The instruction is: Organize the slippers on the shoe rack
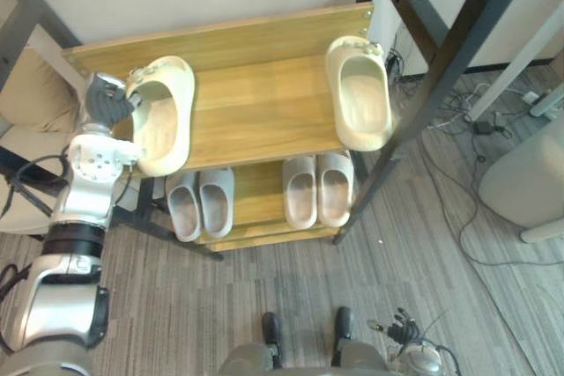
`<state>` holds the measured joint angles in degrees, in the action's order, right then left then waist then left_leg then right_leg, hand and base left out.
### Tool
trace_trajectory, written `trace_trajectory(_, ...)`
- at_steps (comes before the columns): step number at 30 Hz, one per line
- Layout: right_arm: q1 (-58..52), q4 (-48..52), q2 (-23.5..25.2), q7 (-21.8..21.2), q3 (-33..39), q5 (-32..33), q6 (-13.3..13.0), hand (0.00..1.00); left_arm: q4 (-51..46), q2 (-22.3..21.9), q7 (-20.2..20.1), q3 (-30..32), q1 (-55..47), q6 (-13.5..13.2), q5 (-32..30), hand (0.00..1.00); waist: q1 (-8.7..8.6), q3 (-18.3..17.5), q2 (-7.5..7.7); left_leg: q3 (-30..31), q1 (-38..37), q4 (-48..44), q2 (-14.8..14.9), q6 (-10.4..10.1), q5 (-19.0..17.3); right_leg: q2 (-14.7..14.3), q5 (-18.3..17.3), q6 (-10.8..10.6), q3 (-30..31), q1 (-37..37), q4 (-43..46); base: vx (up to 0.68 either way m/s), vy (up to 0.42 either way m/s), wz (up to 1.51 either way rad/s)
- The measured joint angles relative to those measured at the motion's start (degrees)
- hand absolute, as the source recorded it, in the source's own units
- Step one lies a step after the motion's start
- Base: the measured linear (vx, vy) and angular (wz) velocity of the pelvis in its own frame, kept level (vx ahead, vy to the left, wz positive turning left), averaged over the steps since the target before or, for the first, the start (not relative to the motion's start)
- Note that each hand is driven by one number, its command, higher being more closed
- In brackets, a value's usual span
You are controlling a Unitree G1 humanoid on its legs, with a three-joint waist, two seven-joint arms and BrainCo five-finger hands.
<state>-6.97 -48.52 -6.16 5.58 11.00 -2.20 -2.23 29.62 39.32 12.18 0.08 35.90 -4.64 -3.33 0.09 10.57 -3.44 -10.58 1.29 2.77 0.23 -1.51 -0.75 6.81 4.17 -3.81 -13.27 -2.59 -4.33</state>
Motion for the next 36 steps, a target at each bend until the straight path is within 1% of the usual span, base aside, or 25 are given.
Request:
trace_trajectory(3, 0.1, 0.0, 0.0, 0.0, -0.1, 0.0, 0.0, 0.0, -0.8, -1.2, 0.4, -0.3, 0.0, 0.2, 0.0, 1.0, -0.07, 0.0, 0.0, 0.1, -0.3, 0.0, -0.1, 0.0, 0.0, 0.1, 0.0, 0.0, -0.2, 0.4, -0.1, -0.01, 0.003, 0.04)
trace_trajectory(4, 0.0, 0.0, 0.0, 0.0, -0.2, 0.0, 0.0, 0.0, -0.9, -1.7, 1.2, -0.3, 0.0, 0.3, 0.0, 1.0, -0.14, 0.0, 0.0, 0.1, -0.3, 0.0, -0.1, 0.0, 0.0, 0.1, 0.0, 0.0, -0.2, 0.4, -0.1, 0.0, 0.0, 0.0)
trace_trajectory(12, 0.0, 0.0, 0.0, 0.1, -0.2, 0.0, 0.0, 0.0, -0.9, -1.7, 1.8, -1.4, 0.1, 0.6, 0.1, 1.0, -0.54, 0.0, -0.15, 0.1, -0.4, 0.0, -0.3, 0.1, 0.1, 0.3, 0.3, -0.2, -0.2, 0.6, -0.5, 0.0, 0.0, 0.0)
trace_trajectory(19, 0.1, 0.0, -0.2, 0.1, 0.0, 0.1, 0.0, 0.0, -0.6, -1.8, 2.9, -4.8, 1.9, 1.6, 0.1, 1.0, -0.67, 0.1, -0.58, 0.1, -0.3, 0.1, -0.7, 0.3, 0.2, 0.6, 0.7, -0.5, -0.1, 0.6, -0.9, -0.01, 0.002, 0.0)
trace_trajectory(23, 0.1, 0.0, -0.5, 0.2, 0.1, 0.5, 0.0, 0.0, -0.1, -2.2, 3.4, -7.3, 3.4, 1.6, 0.3, 1.0, -1.09, 0.2, -1.1, -0.2, -0.3, 0.1, -0.9, 0.4, 0.3, 1.1, 1.0, -0.8, 0.1, 0.5, -0.9, -0.03, 0.009, -0.01)
trace_trajectory(27, 0.2, 0.0, -0.7, 0.6, 0.2, 0.7, 0.0, 0.0, 0.3, -3.1, 3.6, -8.1, 4.0, 1.5, 3.1, 1.0, -1.18, 0.2, -1.66, -0.9, -0.3, 0.1, -1.3, 0.4, 0.3, 1.4, 1.4, -1.0, 1.0, 0.1, -1.0, -0.03, 0.02, -0.09)
trace_trajectory(31, 0.3, 0.0, -0.7, 1.3, 0.2, 1.1, -0.1, 0.0, 0.3, -3.9, 3.8, -8.1, 4.0, 1.1, 4.8, 1.0, -1.76, 0.3, -1.82, -1.1, -0.3, 0.2, -1.4, 0.3, 0.2, 1.5, 1.6, -0.9, 1.2, 0.0, -1.1, -0.02, 0.007, -0.03)
trace_trajectory(34, 0.7, 0.0, -0.7, 1.4, 0.2, 1.1, -0.1, 0.0, 0.2, -4.7, 3.9, -8.5, 4.0, 0.6, 5.9, 1.0, -2.96, 0.2, -2.1, -1.1, -0.3, 0.2, -1.5, 0.7, 0.5, 1.5, 1.7, -0.9, 1.2, -0.1, -1.1, 0.0, 0.0, 0.0)
trace_trajectory(36, 0.7, 0.0, -0.7, 1.4, 0.2, 1.1, -0.1, 0.0, -0.2, -4.9, 3.9, -8.5, 3.9, 0.5, 6.4, 1.0, -2.97, 0.2, -2.28, -1.1, -0.3, 0.3, -1.5, 0.7, 0.5, 1.4, 1.7, -0.8, 1.2, -0.1, -1.1, 0.0, 0.0, 0.0)
